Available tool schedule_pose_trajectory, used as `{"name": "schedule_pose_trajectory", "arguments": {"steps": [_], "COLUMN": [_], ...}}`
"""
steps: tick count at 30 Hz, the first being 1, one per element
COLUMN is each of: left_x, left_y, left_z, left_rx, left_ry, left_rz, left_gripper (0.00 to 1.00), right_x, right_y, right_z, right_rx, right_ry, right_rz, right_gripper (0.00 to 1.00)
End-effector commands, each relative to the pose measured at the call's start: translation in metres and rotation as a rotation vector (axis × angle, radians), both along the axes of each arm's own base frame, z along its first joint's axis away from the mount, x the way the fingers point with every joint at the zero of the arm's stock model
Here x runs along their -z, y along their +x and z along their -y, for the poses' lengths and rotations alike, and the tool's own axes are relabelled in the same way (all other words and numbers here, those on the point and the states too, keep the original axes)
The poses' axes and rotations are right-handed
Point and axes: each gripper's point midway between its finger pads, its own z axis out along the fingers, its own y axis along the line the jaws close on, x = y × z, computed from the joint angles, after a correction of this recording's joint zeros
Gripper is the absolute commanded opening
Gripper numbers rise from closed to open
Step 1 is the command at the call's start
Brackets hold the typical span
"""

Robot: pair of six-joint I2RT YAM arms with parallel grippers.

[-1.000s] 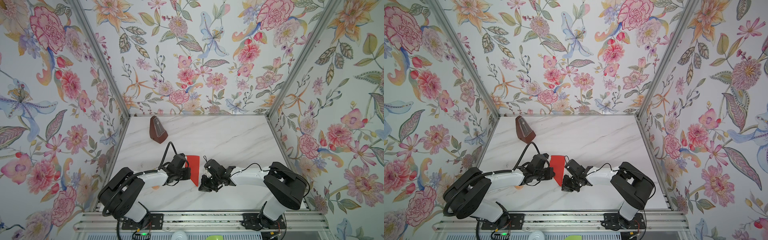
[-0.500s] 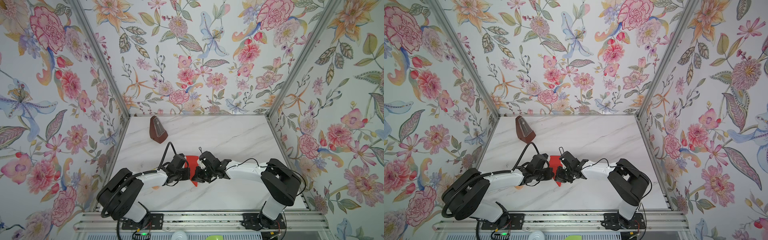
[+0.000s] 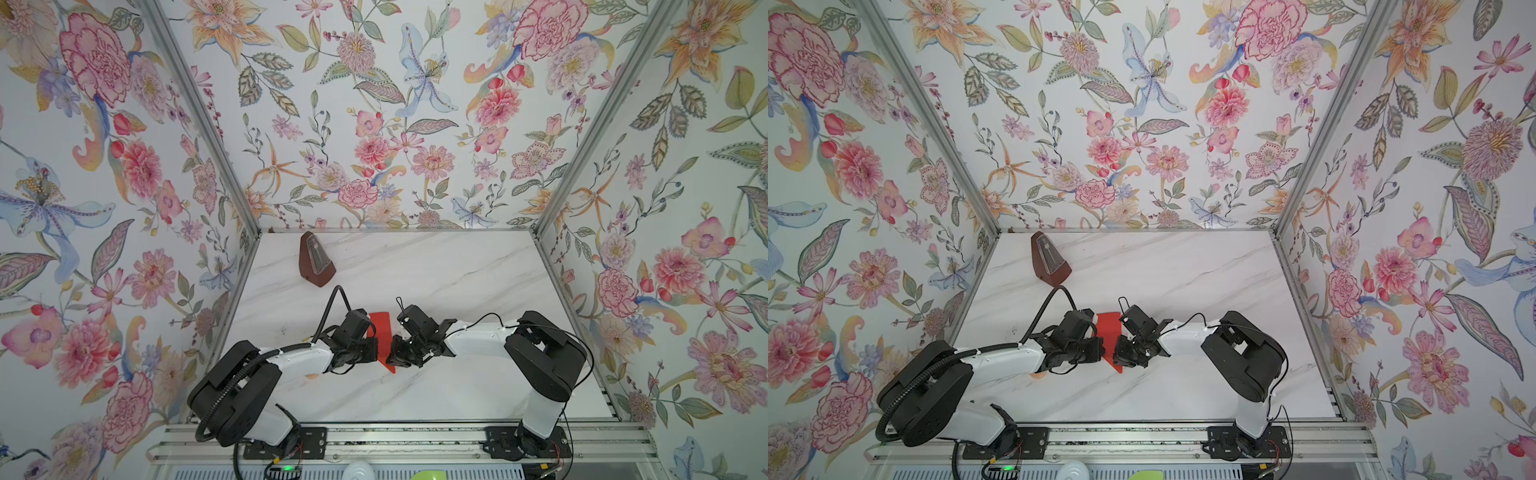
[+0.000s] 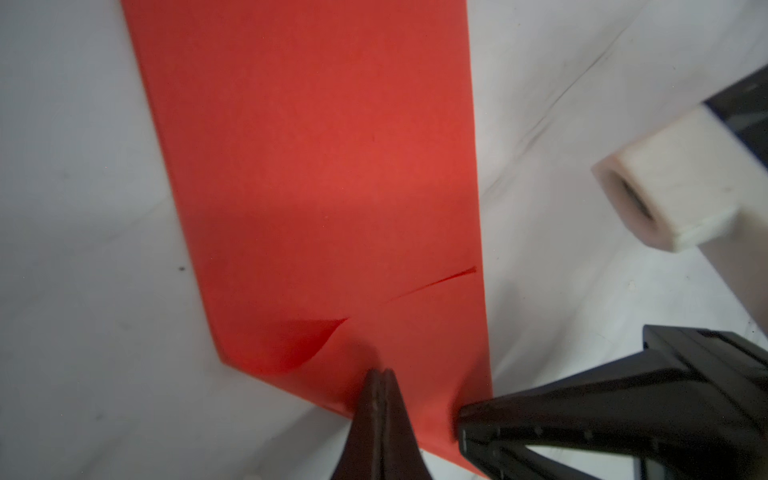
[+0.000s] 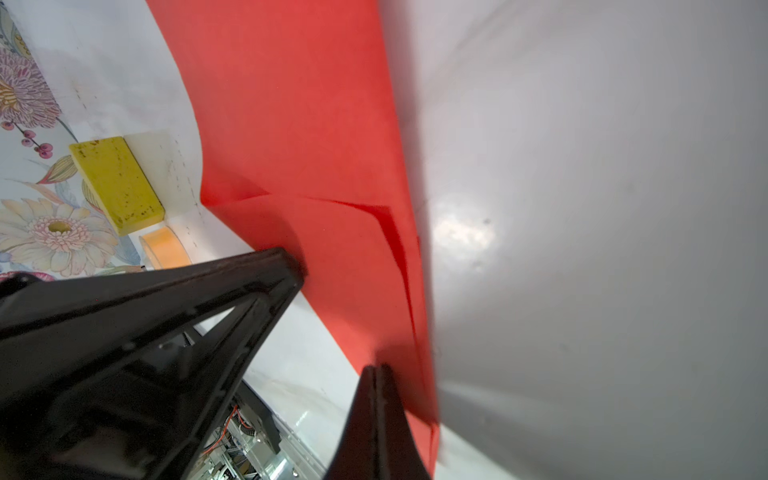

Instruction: Fold a paper plane with a square sheet of paper (fold left side to right side)

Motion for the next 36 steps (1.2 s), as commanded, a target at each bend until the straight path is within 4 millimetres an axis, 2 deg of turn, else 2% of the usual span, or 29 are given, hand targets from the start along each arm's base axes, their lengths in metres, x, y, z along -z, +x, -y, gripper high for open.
{"name": "schedule_pose_trajectory", "arguments": {"steps": [1,6,14,18,21,28,31,36], "left_x": [0.021,0.026,0.04,0.035,0.013,-0.042,-0.049,-0.047], "left_y": [-0.011,-0.007,-0.007,-0.001,0.01,0.017,0.014,0.009], "left_z": [-0.036,-0.051,-0.085,-0.093,-0.079,-0.042,-0.034,-0.02], "left_rx": [-0.021,-0.042,-0.108,-0.12,-0.104,-0.076,-0.071,-0.052], "left_ry": [0.153,0.169,0.21,0.209,0.13,-0.107,-0.162,-0.212], "left_rz": [-0.054,-0.07,-0.109,-0.099,-0.036,0.091,0.098,0.085], "left_gripper": [0.02,0.01,0.01,0.01,0.03,0.28,0.36,0.45], "right_x": [0.041,0.046,0.049,0.046,0.036,0.0,-0.01,-0.012], "right_y": [-0.023,-0.025,-0.027,-0.027,-0.023,-0.005,-0.002,-0.001], "right_z": [0.044,0.051,0.053,0.05,0.041,0.022,0.018,0.018], "right_rx": [-0.025,-0.034,-0.033,-0.036,-0.034,-0.022,-0.019,-0.017], "right_ry": [-0.17,-0.183,-0.19,-0.178,-0.129,-0.03,-0.007,-0.001], "right_rz": [-0.088,-0.098,-0.105,-0.102,-0.087,-0.016,0.0,-0.004], "right_gripper": [0.0,0.0,0.0,0.0,0.0,0.03,0.04,0.05]}}
